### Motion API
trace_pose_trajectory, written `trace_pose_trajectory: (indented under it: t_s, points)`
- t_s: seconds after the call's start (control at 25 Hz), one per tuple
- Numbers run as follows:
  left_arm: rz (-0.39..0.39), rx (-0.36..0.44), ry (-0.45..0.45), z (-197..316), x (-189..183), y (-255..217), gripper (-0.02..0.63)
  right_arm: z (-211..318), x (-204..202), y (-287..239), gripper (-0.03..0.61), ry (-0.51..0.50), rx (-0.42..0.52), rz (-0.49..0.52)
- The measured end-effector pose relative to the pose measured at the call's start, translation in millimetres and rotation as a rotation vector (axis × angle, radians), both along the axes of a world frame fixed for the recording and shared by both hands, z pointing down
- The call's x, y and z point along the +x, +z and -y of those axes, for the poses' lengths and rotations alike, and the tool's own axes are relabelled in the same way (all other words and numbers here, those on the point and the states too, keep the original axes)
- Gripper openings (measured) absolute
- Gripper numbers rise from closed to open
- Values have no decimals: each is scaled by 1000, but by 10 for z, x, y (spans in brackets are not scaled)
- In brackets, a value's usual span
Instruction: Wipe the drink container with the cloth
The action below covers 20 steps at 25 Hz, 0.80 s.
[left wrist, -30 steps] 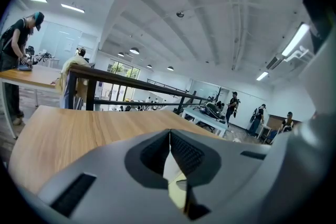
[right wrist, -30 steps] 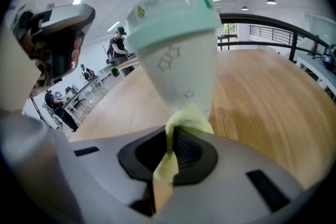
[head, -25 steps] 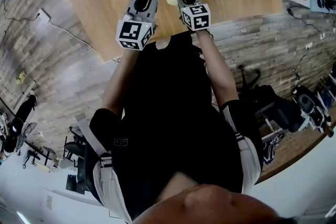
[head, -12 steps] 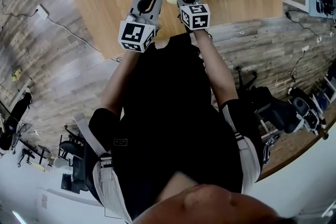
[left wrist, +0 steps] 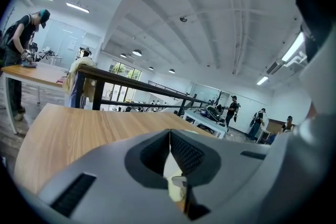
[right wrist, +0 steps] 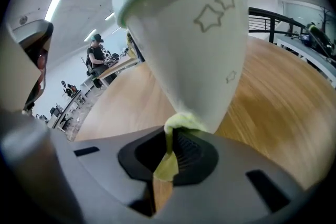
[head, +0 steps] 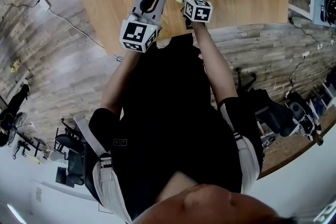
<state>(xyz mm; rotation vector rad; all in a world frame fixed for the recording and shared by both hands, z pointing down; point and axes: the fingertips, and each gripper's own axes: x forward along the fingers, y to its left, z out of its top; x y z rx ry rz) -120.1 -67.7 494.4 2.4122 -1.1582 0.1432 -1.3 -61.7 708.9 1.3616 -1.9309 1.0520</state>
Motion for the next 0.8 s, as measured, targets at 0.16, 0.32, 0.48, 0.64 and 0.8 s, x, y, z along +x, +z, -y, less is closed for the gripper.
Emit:
trace_pose_trajectory:
  t_s: [0.16,0.32,0.48,0.64,0.8]
  points:
    - [6,-9,-7,17,-148,57,23,28,-64,147,41,36,-32,5]
    - [9,-15,-21,5,-223,77,23,48,-92,154,41,23,-27,-1]
    - [6,-16,-34,-4,-254,69,23,59,-110,76,41,12,-2,5]
    - [2,-15,-38,-13,-264,67,23,80,-154,-100,41,6,45,29]
    - [0,-11,-39,-26,-239,43,23,89,-188,-275,41,-4,90,49]
